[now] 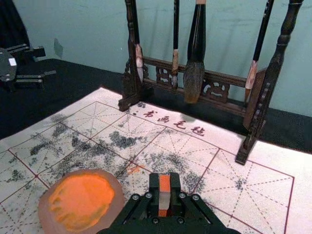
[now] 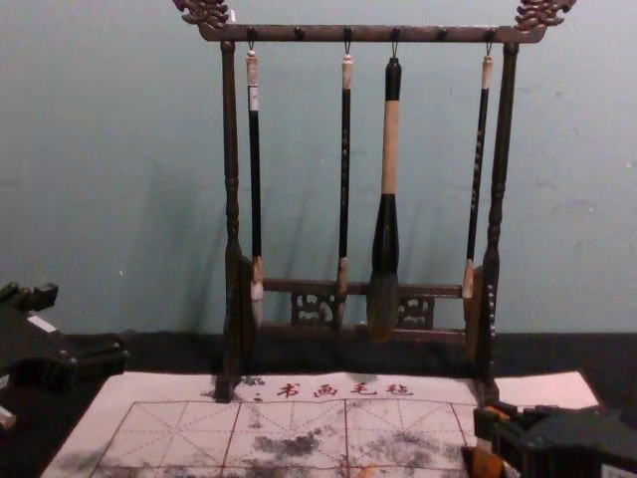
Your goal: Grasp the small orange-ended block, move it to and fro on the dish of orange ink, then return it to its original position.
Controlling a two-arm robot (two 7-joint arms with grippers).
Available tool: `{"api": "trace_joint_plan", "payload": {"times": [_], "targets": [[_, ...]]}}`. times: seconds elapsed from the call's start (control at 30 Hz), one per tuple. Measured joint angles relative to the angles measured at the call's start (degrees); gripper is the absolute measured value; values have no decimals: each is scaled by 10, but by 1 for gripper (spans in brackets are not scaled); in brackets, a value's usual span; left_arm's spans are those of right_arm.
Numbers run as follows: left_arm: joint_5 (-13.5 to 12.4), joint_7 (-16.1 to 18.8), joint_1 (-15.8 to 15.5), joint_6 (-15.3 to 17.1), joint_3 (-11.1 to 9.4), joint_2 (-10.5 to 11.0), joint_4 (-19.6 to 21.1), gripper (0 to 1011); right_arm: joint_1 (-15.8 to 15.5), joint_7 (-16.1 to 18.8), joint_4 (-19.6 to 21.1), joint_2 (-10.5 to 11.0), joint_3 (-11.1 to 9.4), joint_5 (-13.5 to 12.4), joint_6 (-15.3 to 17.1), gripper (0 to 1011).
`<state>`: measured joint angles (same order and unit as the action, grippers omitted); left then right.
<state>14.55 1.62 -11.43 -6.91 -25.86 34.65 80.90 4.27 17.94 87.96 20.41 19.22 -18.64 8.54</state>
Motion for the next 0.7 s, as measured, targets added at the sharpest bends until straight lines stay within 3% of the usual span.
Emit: {"api": "trace_joint_plan", "payload": {"times": [0.4,0.7], "targets": [[0,0,0,0,0,0,0,1001,0,0,1,0,0,0,0,143],[0,0,0,0,0,0,0,1001,1,1,1,0,0,0,0,436]]}}
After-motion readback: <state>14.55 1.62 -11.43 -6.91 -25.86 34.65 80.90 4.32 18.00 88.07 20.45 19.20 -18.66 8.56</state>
